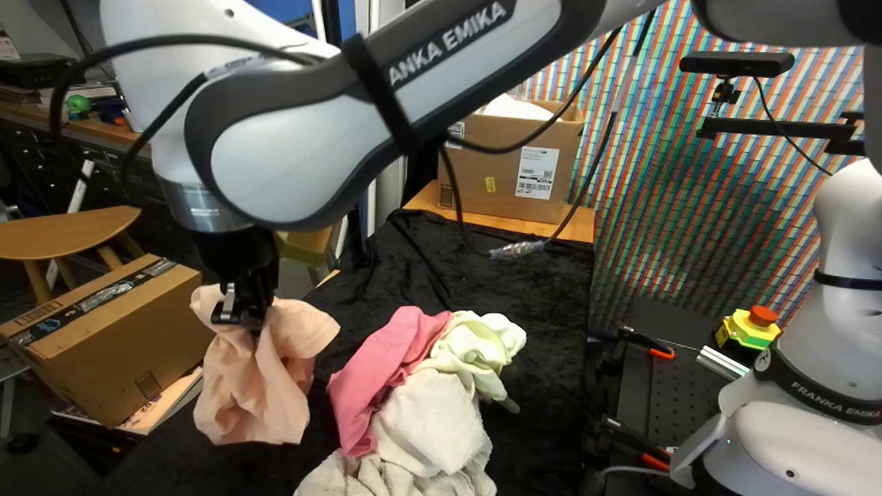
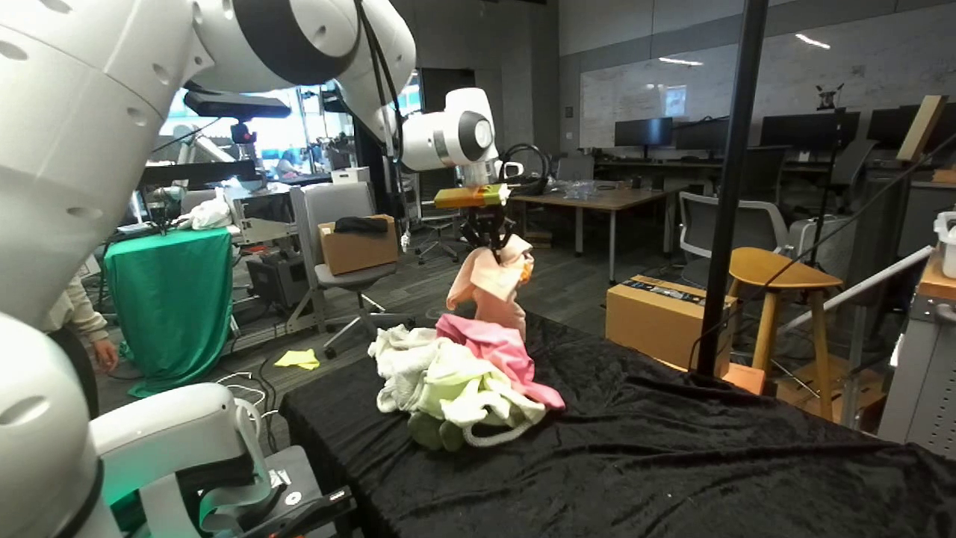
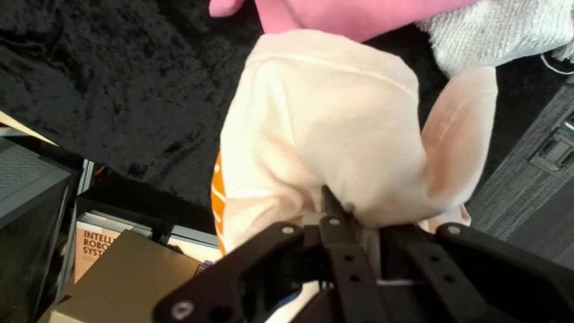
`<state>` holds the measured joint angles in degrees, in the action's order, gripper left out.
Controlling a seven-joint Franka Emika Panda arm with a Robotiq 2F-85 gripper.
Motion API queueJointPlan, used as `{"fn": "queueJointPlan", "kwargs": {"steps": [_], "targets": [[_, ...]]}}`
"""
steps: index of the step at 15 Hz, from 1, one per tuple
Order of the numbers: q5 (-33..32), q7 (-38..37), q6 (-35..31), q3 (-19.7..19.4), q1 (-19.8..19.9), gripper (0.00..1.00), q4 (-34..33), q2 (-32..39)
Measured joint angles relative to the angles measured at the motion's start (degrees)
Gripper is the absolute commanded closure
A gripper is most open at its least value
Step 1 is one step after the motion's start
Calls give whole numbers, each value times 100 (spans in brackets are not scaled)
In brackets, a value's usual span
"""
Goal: Group up all the objects on the table
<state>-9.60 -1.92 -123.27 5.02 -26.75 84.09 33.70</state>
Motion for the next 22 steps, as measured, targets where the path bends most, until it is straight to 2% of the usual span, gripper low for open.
{"fn": "queueJointPlan", "kwargs": {"steps": [4, 8, 12, 15, 17, 22], "targets": [[312, 129, -12, 276, 429, 89, 997, -1149], [1181, 829, 112, 573, 1025, 89, 2039, -2279], [2285, 1984, 530, 576, 1487, 89, 3119, -3344], [2597, 2480, 603, 456, 1611, 89, 3843, -3811], [2615, 2553, 250, 376, 1631, 89, 4271, -3848], [2692, 2420, -1609, 376, 1631, 89, 4976, -3290]]}}
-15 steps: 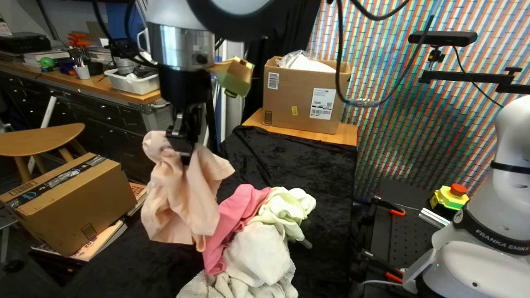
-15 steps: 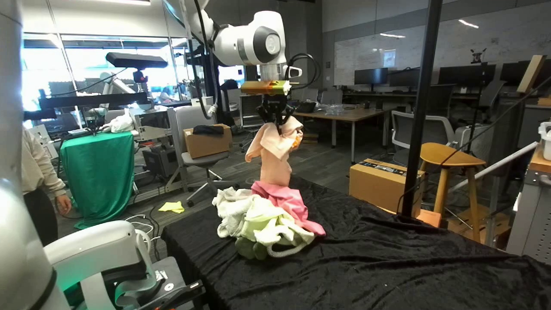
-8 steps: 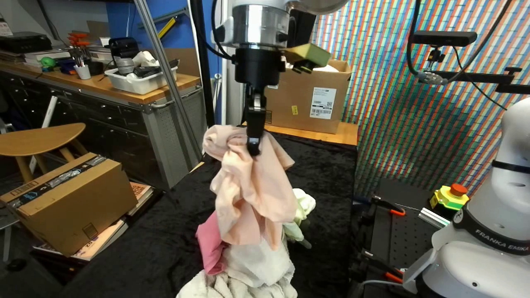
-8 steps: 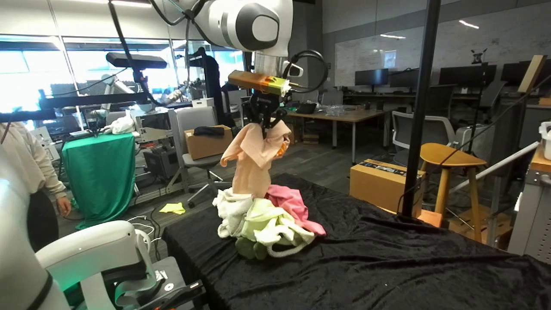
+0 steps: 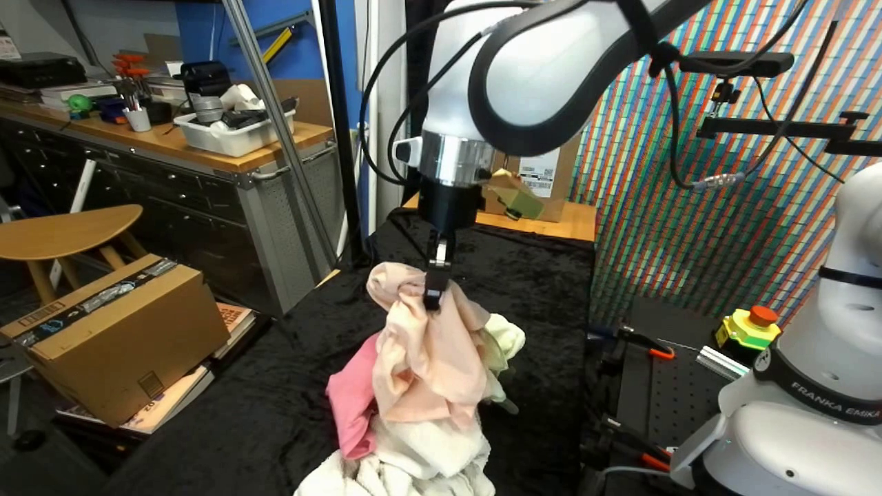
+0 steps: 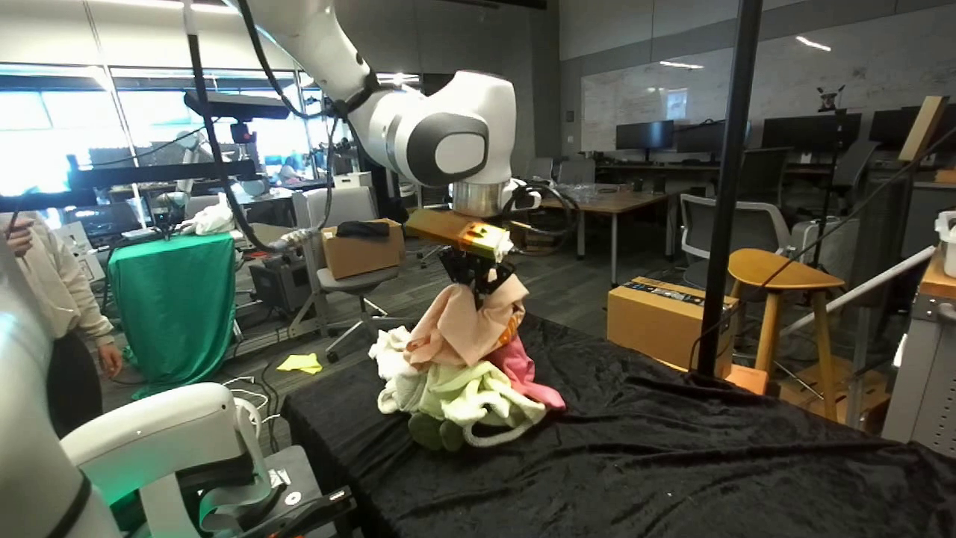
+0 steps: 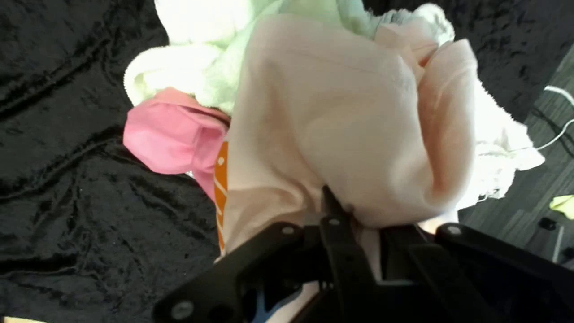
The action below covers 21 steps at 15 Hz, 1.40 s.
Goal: Group up all the objects on the table
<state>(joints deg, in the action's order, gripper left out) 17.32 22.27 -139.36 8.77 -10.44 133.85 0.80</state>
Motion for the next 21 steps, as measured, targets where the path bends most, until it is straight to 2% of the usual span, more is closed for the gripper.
{"fn": "queueJointPlan", "kwargs": {"steps": [3, 7, 8, 9, 13, 17, 21], "targets": [[102, -294, -992, 55, -1, 89, 32, 516], [93, -693, -1395, 112, 3, 88, -77, 1118], [93, -742, -1389, 125, 13, 80, -116, 1219], [92, -771, -1351, 144, 28, 60, -158, 1303], [92, -771, -1020, 297, 143, 31, -311, 1403], [1, -756, -764, 390, 172, 1, -353, 1177], [-144, -817, -710, 395, 165, 0, -257, 420]]}}
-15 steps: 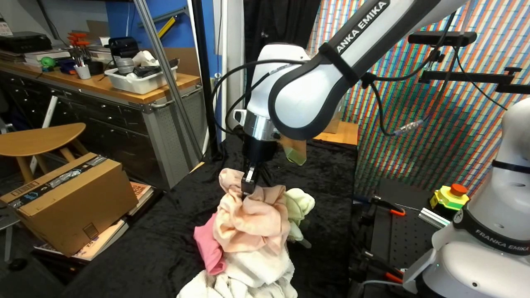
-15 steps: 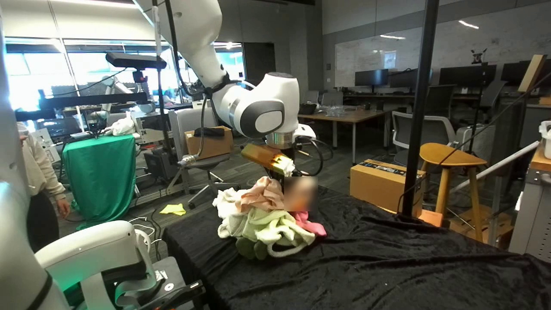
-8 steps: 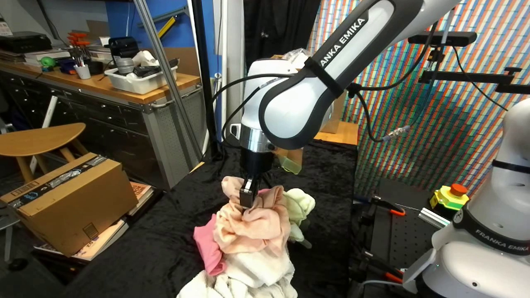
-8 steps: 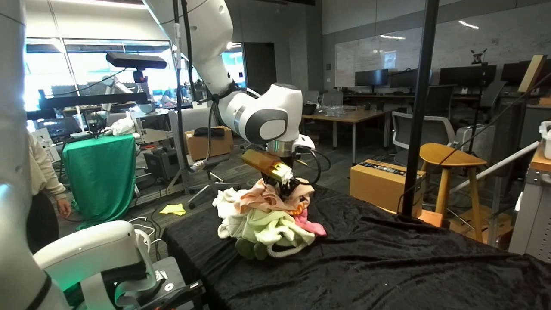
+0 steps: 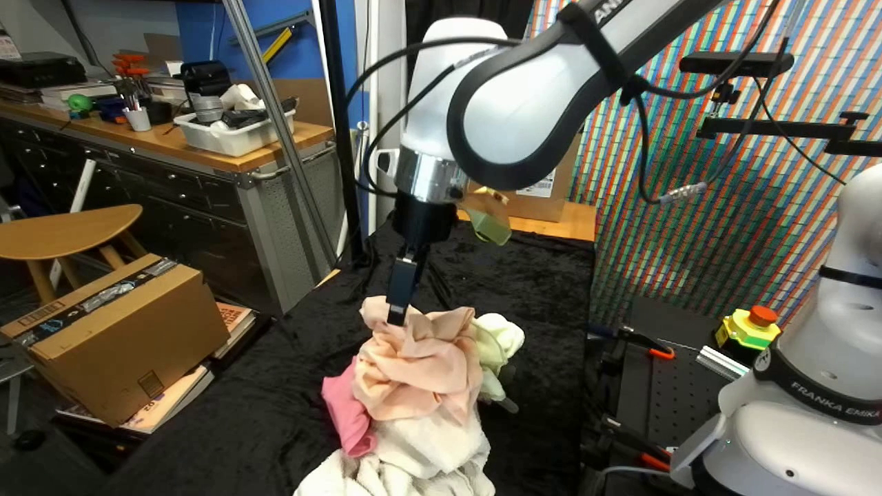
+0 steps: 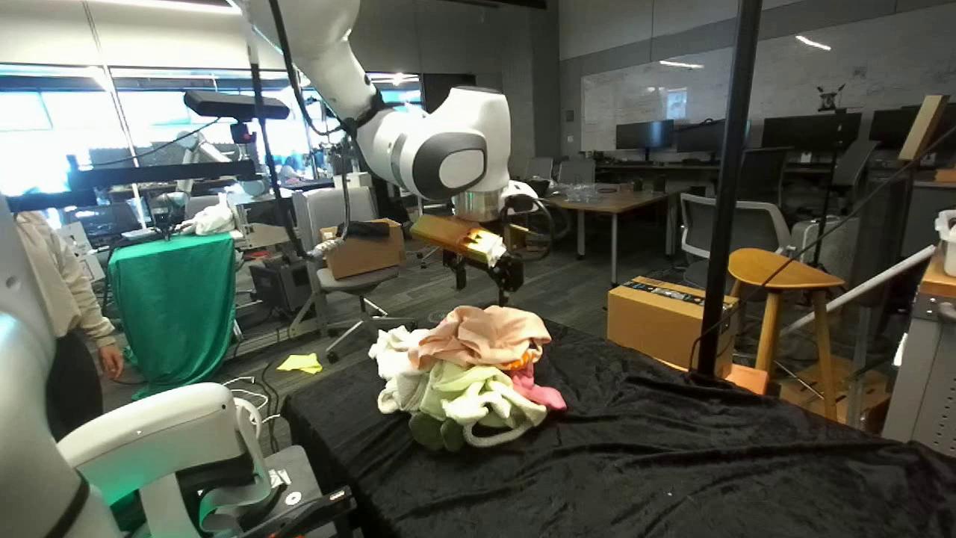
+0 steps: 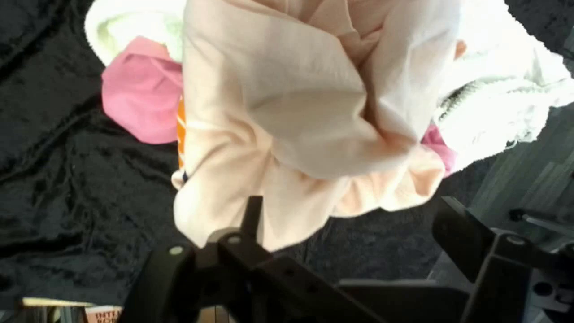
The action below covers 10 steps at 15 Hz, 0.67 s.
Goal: Group up all the objects on the table
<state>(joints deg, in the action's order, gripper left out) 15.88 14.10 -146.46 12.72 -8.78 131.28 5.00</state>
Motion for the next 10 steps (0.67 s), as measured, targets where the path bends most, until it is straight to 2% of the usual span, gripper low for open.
{"fn": "queueJointPlan", "kwargs": {"steps": [4, 10], "targets": [[15, -3, 564, -33, -4, 0, 162, -980], [28, 79, 2229, -331, -152, 0, 593, -2427]]}}
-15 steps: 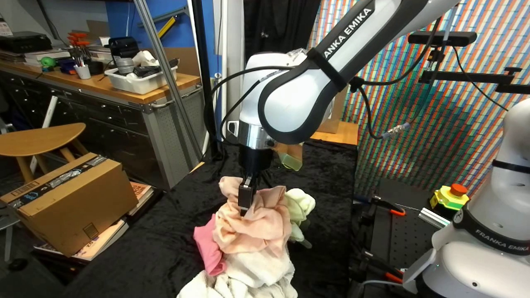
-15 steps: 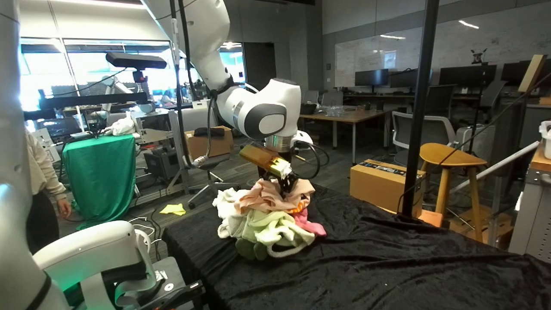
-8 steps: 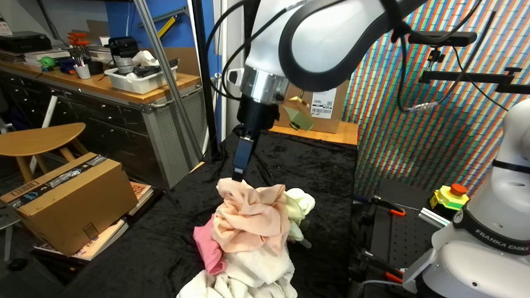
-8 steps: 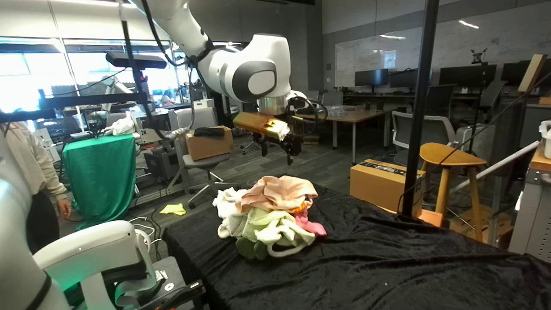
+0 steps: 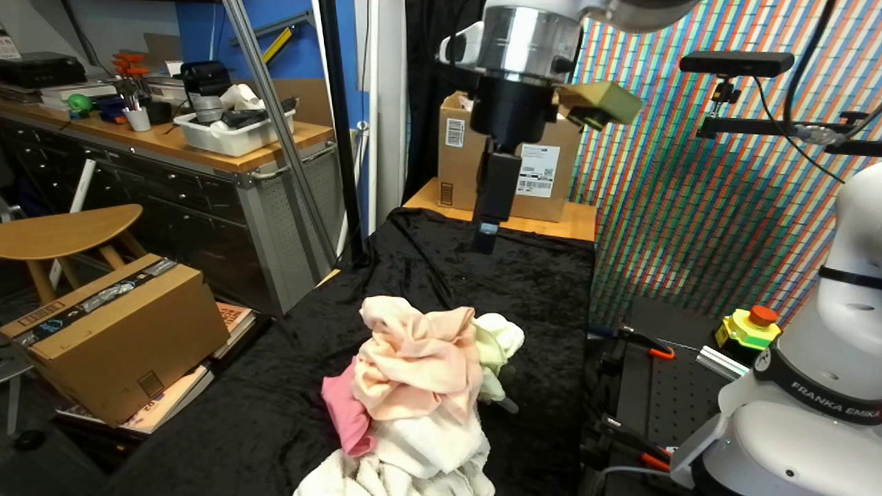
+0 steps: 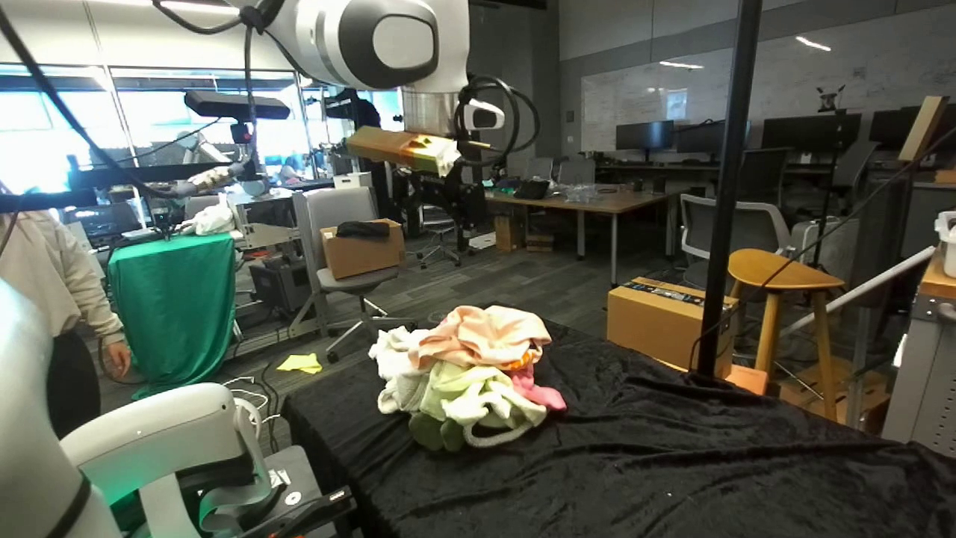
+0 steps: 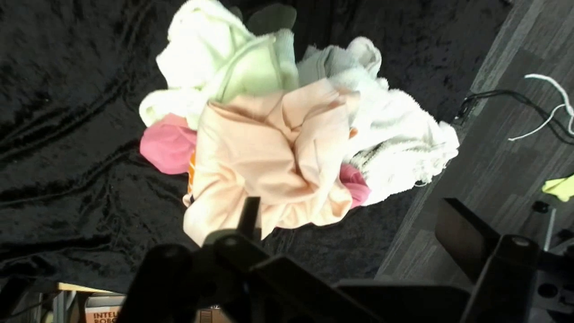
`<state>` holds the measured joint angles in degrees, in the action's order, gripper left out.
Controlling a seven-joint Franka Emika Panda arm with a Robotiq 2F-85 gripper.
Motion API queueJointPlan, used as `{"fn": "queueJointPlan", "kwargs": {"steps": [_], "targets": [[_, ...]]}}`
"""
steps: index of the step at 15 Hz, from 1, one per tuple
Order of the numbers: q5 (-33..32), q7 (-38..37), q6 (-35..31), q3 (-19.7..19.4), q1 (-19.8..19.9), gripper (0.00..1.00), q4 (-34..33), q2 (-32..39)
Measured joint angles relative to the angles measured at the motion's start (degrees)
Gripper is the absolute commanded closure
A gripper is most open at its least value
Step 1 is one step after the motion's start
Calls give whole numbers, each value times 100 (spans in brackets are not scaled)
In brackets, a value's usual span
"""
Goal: Group up all the objects on the table
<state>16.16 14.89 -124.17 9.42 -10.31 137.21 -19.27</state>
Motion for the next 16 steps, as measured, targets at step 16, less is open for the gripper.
{"fn": "queueJointPlan", "kwargs": {"steps": [16], "targets": [[-136, 453, 236, -1345, -36, 0, 1904, -3240]]}}
